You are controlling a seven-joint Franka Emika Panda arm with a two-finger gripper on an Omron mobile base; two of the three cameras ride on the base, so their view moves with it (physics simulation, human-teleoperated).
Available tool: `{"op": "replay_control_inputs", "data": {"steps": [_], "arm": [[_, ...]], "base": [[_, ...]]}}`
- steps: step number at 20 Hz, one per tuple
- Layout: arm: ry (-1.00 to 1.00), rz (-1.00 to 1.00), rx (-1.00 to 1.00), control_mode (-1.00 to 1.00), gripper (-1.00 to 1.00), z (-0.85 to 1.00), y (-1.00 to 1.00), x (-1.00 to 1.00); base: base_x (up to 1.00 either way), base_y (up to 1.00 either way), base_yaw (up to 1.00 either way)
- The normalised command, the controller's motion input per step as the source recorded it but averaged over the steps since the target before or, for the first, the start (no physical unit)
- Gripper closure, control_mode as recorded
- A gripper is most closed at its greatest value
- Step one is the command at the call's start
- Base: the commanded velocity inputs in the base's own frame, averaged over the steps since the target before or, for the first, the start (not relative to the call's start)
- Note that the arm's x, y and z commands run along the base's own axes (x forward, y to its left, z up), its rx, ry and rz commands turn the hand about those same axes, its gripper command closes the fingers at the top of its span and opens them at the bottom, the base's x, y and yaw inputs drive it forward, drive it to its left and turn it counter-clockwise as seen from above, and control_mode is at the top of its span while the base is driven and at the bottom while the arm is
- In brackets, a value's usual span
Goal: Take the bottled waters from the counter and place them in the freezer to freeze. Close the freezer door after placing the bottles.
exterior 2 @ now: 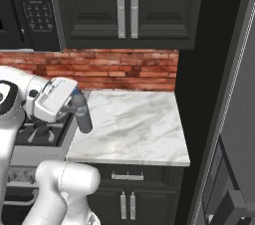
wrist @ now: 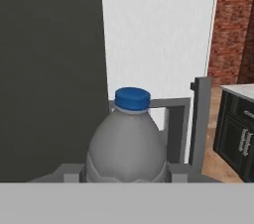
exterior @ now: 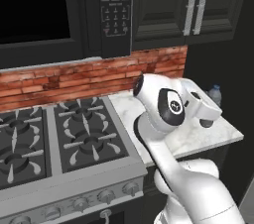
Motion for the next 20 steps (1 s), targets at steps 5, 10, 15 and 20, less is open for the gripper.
{"op": "replay_control_inputs", "data": {"steps": [5,10,15,20], "arm": [[-0.05,0.02,0.00,-1.00,1.00,0.00,0.00,-1.00],[-0.07,0.04,0.00,-1.00,1.00,0.00,0.00,-0.98],[0.00,-0.01,0.00,1.00,1.00,0.00,-0.04,-0.30],[0.00,0.00,0.00,1.00,1.00,0.00,0.00,0.00]], "base": [[0.00,0.00,0.00],[0.00,0.00,0.00],[-0.52,-0.25,-0.23],[-0.79,-0.27,-0.70]]}}
